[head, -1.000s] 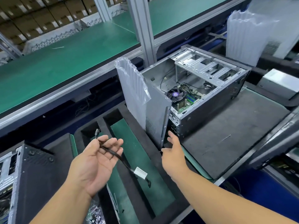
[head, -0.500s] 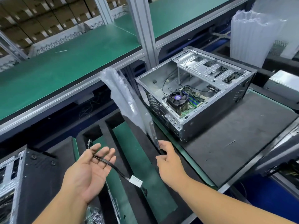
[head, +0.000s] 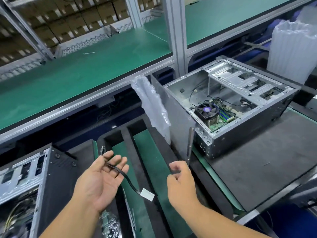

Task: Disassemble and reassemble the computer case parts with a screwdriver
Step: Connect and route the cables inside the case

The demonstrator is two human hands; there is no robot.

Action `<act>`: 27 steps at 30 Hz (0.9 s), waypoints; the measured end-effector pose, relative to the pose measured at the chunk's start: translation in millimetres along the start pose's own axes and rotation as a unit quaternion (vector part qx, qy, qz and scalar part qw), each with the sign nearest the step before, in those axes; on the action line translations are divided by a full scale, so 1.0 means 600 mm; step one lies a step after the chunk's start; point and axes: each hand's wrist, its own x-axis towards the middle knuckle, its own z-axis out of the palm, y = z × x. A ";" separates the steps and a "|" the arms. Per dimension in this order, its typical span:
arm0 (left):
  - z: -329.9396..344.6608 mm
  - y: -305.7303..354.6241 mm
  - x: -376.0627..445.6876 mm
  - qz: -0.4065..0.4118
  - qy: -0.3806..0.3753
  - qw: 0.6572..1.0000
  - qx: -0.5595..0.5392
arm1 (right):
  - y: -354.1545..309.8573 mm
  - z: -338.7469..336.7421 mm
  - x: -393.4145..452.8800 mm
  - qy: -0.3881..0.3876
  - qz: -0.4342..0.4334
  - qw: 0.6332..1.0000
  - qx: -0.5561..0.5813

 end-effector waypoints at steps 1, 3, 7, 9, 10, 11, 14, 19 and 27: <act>-0.003 0.006 -0.003 -0.002 -0.002 1.000 -0.012 | -0.009 0.012 -0.001 -0.039 0.002 0.999 0.003; -0.012 0.021 -0.010 -0.001 -0.011 0.999 -0.038 | -0.041 0.032 0.010 -0.120 -0.009 0.993 -0.006; -0.040 0.069 -0.031 0.033 -0.040 0.995 -0.088 | -0.134 0.052 0.067 -0.150 -0.040 0.988 -0.012; -0.066 0.105 -0.047 0.067 -0.053 0.991 -0.105 | -0.173 0.055 0.081 -0.116 -0.039 0.992 -0.042; -0.082 0.124 -0.055 0.085 -0.052 0.989 -0.113 | -0.183 0.059 0.078 -0.107 -0.048 0.991 -0.066; -0.101 0.143 -0.063 0.102 -0.047 0.986 -0.125 | -0.188 0.067 0.071 -0.109 -0.063 0.989 -0.083; -0.161 0.192 -0.088 0.139 -0.030 0.976 -0.162 | -0.186 0.120 0.019 -0.173 -0.097 0.975 -0.105; -0.257 0.254 -0.122 0.206 -0.005 0.957 -0.206 | -0.189 0.263 -0.127 -0.332 -0.140 0.922 -0.140; -0.440 0.372 -0.154 0.342 -0.020 0.921 -0.185 | -0.172 0.469 -0.269 -0.377 -0.189 0.878 -0.226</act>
